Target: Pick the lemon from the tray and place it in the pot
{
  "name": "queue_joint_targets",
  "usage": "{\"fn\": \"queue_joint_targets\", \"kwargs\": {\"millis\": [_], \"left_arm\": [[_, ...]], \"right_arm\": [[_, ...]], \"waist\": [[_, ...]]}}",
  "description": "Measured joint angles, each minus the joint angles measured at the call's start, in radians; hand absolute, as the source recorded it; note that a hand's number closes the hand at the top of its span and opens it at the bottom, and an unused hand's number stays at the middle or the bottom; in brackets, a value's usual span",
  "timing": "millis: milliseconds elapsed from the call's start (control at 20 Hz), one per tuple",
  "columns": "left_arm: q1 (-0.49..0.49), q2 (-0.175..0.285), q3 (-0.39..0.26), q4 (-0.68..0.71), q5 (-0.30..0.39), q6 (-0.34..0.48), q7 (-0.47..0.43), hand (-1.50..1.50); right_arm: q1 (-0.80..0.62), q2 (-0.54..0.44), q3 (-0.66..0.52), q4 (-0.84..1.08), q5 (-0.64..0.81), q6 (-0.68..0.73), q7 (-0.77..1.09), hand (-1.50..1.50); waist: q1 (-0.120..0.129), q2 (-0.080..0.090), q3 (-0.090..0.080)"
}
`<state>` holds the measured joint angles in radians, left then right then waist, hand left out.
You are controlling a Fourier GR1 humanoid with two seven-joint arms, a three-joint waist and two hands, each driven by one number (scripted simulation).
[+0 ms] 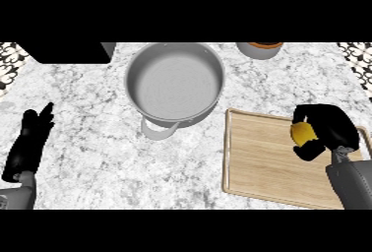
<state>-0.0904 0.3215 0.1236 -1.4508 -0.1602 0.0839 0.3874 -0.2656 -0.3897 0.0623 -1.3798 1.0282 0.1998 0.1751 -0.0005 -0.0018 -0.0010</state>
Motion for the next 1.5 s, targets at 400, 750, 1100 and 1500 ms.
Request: {"fn": "queue_joint_targets", "kwargs": {"millis": [400,750,1100,1500], "left_arm": [[0.012,-0.021,0.006,-0.02,-0.019,-0.008,0.002,0.0],[0.009,-0.012,0.022,-0.005,-0.009,-0.022,-0.007,0.0],[0.005,-0.027,0.012,-0.026,-0.02,-0.017,0.012,0.0],[0.012,-0.03,0.02,-0.016,-0.024,-0.029,-0.008,0.0]], "right_arm": [[-0.03,-0.009,-0.076,-0.093,0.008,0.013,0.046,1.5],[-0.079,0.054,-0.128,-0.327,-0.084,-0.067,0.035,1.5],[-0.208,0.103,-0.116,-0.544,-0.133,-0.026,0.125,1.5],[-0.509,0.173,-0.048,-0.502,-0.164,0.146,0.337,1.5]], "waist": [[-0.002,0.0,0.001],[-0.008,-0.004,0.001],[-0.002,-0.003,0.001],[0.009,0.0,0.0]]}}
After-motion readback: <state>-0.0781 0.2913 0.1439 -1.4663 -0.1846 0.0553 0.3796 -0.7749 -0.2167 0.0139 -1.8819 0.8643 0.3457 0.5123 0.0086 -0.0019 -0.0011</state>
